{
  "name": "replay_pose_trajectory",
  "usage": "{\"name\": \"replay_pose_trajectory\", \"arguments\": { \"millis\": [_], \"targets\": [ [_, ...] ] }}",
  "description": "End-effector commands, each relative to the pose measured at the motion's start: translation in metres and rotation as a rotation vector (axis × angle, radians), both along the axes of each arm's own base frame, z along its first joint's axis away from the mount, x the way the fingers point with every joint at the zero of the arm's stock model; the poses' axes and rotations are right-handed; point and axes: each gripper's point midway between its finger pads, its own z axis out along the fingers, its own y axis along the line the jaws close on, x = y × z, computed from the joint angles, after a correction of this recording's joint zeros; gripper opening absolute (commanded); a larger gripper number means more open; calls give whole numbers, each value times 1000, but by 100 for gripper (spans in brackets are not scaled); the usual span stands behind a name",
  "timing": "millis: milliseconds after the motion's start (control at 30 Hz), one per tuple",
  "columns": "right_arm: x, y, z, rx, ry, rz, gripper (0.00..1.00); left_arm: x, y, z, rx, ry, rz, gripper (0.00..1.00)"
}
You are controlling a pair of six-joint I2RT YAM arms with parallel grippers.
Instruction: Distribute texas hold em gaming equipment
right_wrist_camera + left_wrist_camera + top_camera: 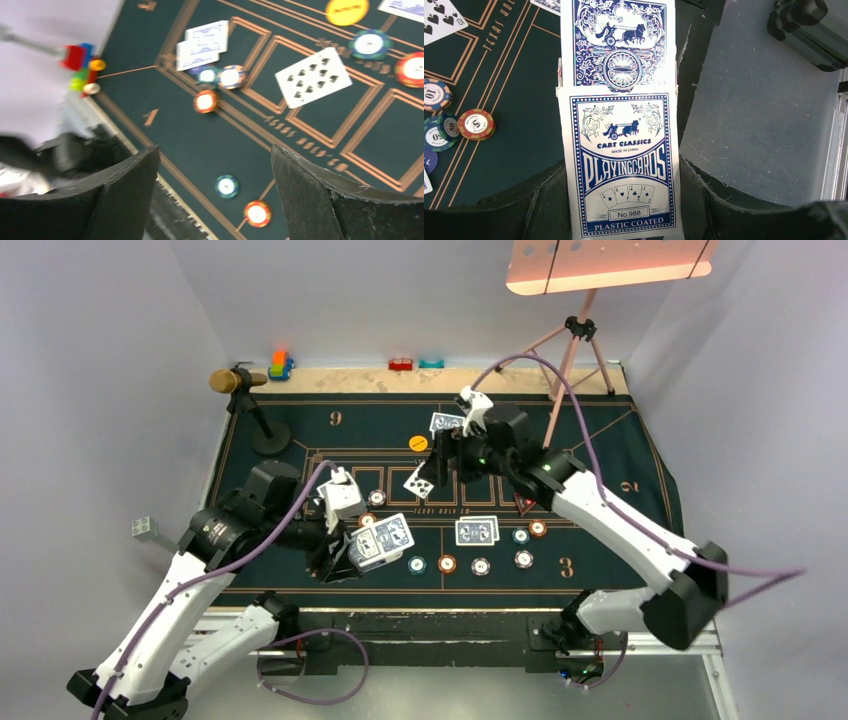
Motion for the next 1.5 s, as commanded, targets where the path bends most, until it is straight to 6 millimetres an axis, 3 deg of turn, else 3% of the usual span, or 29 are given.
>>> {"name": "replay_pose_trajectory", "arguments": {
  "millis": [0,233,433,667,867,1033,1300,1467],
  "targets": [
    [-56,14,54,254,17,187,87,9,-5,5,-20,-33,2,20],
    [-109,31,76,489,106,413,92,13,-7,4,-20,-29,0,20],
    [-132,51,59,458,163,514,94,17,-7,4,-11,-37,5,20],
    [-140,73,45,442,221,560,95,21,-9,6,-5,-41,4,20],
    [-137,79,26,410,296,532,96,22,-9,10,-10,-47,3,20],
    [-140,78,25,417,310,534,84,22,-9,9,-9,-46,3,20],
    [-144,71,23,401,329,525,56,22,-9,10,-11,-54,6,20],
    [-139,66,23,383,313,499,53,21,-10,12,-18,-51,3,20]
  ]
}}
